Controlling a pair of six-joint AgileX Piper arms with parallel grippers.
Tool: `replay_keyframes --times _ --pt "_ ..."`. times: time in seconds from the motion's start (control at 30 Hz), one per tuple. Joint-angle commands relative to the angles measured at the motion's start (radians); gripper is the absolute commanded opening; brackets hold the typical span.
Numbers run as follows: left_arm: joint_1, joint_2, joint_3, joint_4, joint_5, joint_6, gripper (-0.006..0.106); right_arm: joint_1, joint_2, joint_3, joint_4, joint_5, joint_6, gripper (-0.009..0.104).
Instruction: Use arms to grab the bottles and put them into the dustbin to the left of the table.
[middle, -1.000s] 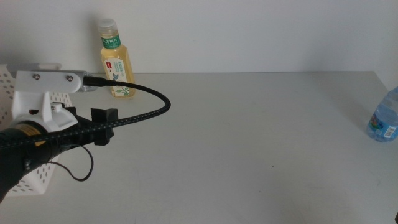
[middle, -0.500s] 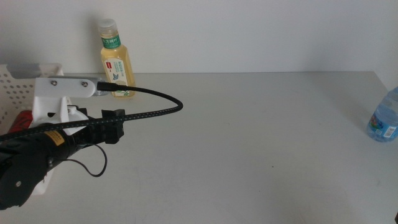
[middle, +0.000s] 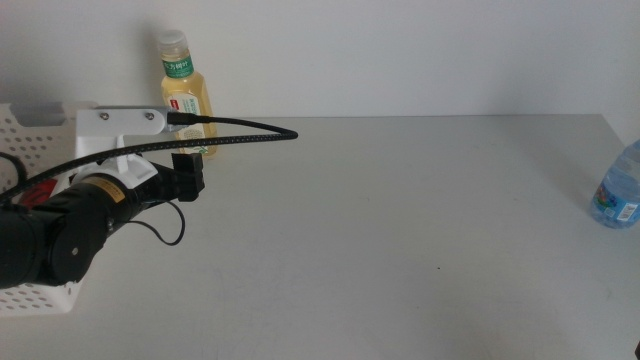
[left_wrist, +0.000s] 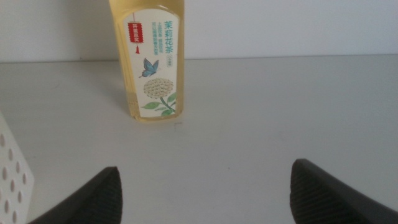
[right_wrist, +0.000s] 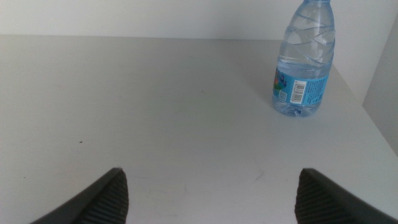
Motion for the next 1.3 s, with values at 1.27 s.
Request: replay_keyframes --times 1.27 --pt "0.079 0.504 -0.575 -0.007 -0.146 0.037 0.091 0.002 -0.021 -0.011 -0.005 -0.072 -0.005 0.094"
